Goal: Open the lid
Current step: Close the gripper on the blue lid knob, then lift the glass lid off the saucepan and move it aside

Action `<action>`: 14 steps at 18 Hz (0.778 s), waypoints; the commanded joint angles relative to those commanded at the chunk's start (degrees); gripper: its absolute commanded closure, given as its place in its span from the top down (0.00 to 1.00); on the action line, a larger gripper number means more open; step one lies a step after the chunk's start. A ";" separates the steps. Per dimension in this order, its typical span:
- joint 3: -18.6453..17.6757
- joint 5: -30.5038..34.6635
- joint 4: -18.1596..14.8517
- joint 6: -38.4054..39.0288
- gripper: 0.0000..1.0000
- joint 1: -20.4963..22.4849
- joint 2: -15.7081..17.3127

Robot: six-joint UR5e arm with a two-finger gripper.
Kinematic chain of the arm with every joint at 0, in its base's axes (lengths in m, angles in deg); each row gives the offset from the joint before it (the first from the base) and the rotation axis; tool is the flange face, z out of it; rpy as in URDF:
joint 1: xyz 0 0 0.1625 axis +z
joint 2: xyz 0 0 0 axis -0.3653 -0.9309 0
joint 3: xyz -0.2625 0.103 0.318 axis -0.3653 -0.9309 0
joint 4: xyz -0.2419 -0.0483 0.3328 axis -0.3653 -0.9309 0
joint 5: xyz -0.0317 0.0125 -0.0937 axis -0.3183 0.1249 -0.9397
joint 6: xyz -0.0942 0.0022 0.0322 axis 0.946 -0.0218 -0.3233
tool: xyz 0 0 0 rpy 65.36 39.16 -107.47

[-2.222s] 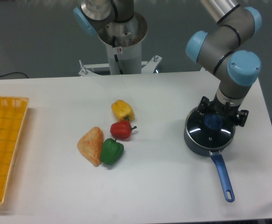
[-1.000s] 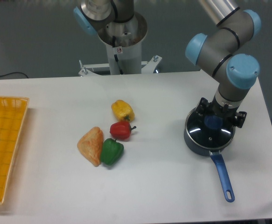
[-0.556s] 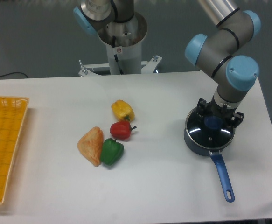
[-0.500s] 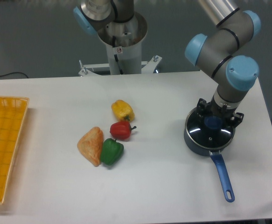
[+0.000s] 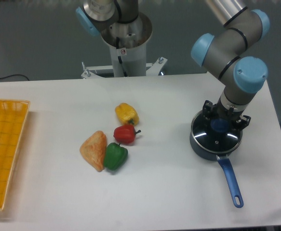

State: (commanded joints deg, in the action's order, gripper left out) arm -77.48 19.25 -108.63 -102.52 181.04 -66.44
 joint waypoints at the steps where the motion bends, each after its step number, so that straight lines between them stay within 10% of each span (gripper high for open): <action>1: 0.44 0.00 -0.70 -0.09 0.54 0.00 0.09; 14: 2.90 0.09 -5.28 -0.52 0.56 -3.25 2.63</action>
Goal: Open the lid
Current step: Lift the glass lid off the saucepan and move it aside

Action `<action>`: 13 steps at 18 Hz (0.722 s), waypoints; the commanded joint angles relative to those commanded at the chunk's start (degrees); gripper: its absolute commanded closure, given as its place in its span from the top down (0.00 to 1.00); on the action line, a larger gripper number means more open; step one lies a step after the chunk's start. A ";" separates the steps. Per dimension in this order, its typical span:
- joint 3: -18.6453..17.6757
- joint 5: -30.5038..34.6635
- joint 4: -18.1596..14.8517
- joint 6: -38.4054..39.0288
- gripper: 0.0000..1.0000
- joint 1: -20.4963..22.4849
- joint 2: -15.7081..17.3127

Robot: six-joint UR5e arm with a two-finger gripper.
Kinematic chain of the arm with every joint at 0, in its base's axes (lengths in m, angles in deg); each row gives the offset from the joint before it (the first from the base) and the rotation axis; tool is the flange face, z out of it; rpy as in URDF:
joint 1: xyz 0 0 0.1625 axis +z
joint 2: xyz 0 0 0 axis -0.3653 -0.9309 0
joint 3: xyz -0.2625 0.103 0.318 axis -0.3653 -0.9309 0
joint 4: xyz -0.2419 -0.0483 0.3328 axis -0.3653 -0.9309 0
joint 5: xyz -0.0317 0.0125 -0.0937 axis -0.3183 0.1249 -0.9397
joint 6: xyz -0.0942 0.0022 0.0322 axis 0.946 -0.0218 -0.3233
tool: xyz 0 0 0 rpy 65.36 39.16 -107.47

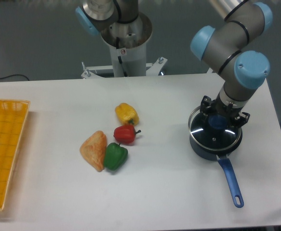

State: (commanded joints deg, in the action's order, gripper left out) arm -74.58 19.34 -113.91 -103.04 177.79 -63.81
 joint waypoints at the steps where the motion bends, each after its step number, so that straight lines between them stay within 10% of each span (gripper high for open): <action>1: 0.00 -0.17 0.09 -0.26 0.56 -0.44 0.18; 13: 0.79 -0.53 0.35 -0.44 0.56 -7.65 1.67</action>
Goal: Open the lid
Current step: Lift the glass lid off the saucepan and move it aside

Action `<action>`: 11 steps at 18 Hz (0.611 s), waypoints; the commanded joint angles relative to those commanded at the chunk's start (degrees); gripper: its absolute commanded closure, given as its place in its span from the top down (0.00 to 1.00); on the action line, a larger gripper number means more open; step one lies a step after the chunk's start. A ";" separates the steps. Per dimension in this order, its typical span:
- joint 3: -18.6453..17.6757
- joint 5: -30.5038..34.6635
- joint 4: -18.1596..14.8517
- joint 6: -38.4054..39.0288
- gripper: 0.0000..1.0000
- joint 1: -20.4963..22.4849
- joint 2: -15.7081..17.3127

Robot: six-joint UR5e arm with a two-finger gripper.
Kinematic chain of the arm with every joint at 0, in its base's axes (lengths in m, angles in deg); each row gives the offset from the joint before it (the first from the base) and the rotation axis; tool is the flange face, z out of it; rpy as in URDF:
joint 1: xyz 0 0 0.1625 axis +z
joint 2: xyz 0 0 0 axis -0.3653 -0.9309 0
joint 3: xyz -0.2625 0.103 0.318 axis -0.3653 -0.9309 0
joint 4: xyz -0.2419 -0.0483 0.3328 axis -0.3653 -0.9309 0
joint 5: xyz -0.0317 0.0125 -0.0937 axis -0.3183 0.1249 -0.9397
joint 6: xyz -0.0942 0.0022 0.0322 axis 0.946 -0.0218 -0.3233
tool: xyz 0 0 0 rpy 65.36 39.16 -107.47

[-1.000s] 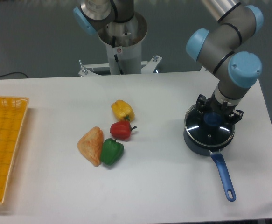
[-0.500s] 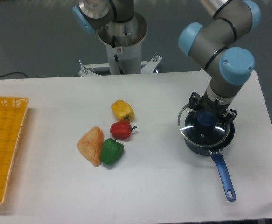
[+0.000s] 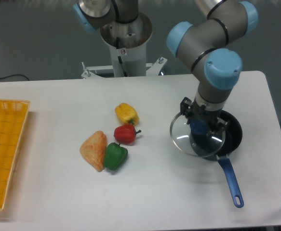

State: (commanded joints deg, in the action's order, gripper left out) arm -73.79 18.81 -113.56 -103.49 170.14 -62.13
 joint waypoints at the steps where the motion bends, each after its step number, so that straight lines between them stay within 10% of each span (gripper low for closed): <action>1: 0.00 0.09 0.09 0.09 0.56 -0.44 0.00; 11: -0.62 0.35 0.35 0.00 0.56 -1.50 -0.17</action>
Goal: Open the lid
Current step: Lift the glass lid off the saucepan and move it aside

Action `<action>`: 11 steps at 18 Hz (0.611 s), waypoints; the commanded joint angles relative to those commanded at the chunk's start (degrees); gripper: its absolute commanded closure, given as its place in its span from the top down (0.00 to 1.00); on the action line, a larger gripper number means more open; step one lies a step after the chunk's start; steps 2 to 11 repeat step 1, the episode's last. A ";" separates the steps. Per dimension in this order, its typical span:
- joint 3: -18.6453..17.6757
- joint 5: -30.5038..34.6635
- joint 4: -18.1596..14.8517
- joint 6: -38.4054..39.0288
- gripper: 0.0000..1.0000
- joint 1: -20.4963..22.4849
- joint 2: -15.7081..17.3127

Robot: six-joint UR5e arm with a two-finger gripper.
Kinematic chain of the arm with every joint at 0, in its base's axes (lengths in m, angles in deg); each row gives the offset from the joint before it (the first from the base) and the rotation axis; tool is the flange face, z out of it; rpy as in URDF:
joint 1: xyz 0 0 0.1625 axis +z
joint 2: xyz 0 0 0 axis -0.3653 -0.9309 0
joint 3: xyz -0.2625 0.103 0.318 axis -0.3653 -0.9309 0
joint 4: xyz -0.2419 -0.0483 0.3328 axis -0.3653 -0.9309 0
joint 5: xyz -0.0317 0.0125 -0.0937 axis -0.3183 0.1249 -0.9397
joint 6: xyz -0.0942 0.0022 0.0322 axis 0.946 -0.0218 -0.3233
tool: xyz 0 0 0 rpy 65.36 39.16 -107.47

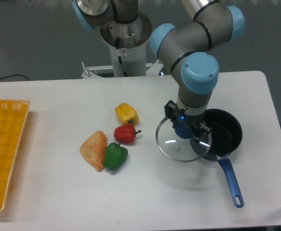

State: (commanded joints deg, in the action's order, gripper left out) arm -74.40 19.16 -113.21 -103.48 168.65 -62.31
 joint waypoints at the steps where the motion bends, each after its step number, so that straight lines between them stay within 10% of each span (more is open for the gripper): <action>1: -0.09 0.00 -0.09 0.00 0.56 0.00 0.09; 11: -0.09 0.00 -0.09 0.00 0.56 0.00 0.09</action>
